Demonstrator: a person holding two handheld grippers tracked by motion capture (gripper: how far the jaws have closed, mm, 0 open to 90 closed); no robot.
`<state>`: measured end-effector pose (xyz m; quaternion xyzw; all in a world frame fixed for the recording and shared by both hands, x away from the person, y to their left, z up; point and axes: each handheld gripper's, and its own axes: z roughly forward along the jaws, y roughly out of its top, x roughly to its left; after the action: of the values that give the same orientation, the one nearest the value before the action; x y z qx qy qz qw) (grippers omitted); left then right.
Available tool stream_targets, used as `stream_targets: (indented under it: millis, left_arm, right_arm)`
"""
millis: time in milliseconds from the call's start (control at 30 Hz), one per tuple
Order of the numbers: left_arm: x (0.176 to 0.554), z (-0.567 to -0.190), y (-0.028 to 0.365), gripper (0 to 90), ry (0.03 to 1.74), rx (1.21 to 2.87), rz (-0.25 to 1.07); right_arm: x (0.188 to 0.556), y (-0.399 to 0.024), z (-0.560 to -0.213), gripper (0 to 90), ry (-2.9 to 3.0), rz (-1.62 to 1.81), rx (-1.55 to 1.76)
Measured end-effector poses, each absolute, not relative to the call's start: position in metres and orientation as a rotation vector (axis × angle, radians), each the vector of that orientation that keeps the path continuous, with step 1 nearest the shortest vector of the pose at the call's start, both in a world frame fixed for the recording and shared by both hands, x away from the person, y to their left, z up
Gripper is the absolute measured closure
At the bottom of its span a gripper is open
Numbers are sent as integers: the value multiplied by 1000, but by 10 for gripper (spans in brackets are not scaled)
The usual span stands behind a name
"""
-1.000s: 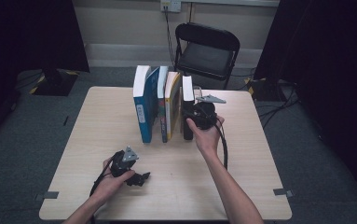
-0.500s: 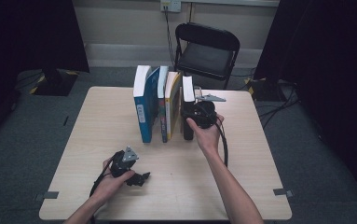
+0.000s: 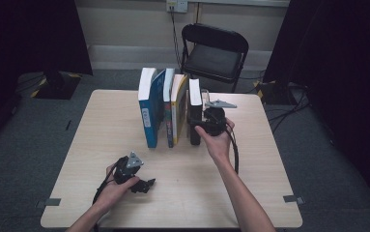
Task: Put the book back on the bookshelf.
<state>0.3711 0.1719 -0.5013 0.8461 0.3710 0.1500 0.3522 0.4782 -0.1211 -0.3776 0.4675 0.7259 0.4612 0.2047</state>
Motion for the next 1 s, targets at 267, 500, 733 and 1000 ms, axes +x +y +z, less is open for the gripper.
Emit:
stream_targets:
  millis: [267, 500, 733, 1000]
  left_arm:
    - [372, -502, 178, 0, 986, 2175, 410]
    - [375, -502, 185, 0, 1016, 2157, 418]
    - [375, -502, 186, 0, 1018, 2157, 421]
    - [375, -502, 187, 0, 1025, 2156, 421]
  right_arm:
    - [455, -143, -380, 173, 2073, 1333, 1298]
    - [424, -184, -398, 157, 2088, 1325, 1332]
    - [387, -222, -423, 155, 2103, 1282, 1406]
    - [353, -255, -453, 157, 2130, 1126, 1468]
